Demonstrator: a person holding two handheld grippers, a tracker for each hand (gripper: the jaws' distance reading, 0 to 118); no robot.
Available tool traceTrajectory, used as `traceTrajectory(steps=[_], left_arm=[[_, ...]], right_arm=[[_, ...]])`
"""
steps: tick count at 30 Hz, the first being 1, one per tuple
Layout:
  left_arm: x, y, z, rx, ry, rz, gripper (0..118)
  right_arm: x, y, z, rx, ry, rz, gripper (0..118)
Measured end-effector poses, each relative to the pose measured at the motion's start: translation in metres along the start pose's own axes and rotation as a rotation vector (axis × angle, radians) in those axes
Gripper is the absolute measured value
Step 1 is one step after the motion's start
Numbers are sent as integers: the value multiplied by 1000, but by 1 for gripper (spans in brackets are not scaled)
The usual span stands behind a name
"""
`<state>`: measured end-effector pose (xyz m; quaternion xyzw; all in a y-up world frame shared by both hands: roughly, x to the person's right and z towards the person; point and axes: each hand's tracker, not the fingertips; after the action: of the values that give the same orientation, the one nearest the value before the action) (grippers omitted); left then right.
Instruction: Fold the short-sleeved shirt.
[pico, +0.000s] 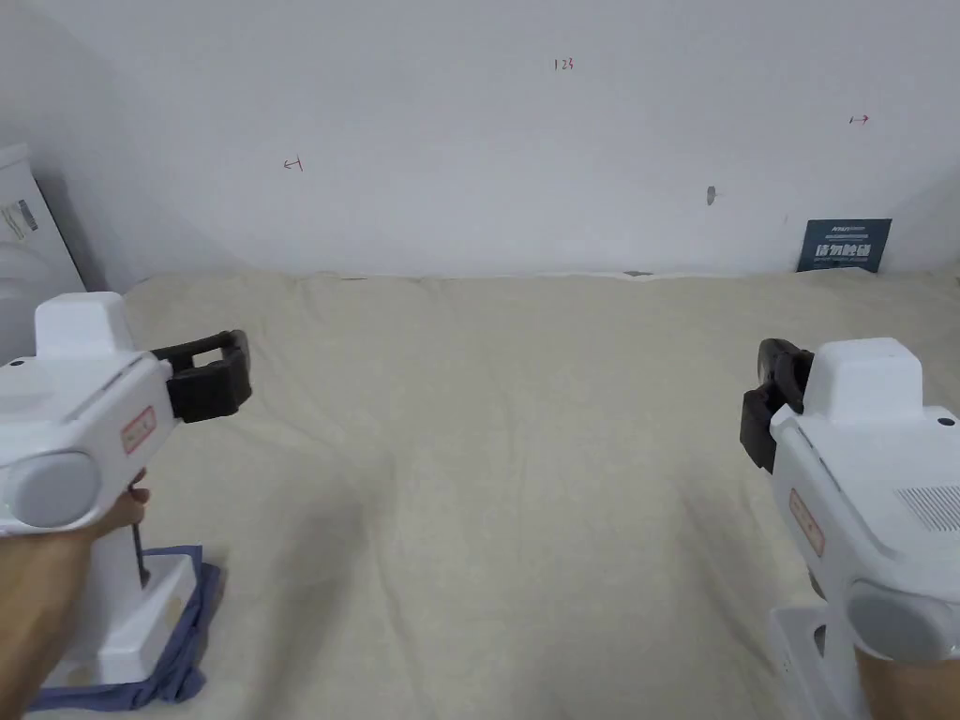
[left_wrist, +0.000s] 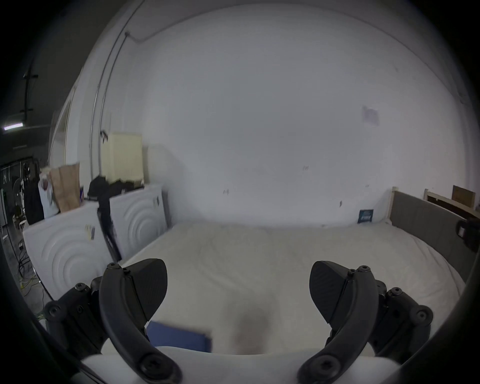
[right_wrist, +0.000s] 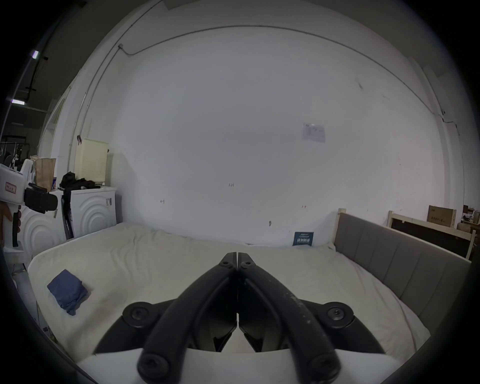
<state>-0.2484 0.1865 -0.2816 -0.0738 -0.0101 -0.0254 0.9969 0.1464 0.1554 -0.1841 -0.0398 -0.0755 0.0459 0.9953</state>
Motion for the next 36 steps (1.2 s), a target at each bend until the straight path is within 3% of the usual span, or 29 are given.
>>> traceTrajectory(steps=[8,11,13,16,17,36], left_arm=[[80,-21,21,136,-32,-2,112],[100,-34,24,160,-68,11,104],[110,-40,28,167,-93,3,82],[124,-46,32,182,-124,4,7],[128,-48,33,185,-118,-2,1],[140,-56,38,169,-156,-13,0]], right_arm=[[33,4,16,57,-40,17,2],[42,1,19,65,-50,23,2],[46,-2,20,64,-54,27,2],[49,-7,22,64,-58,24,2],[50,-8,22,62,-59,23,2],[49,-13,28,51,-54,9,2]])
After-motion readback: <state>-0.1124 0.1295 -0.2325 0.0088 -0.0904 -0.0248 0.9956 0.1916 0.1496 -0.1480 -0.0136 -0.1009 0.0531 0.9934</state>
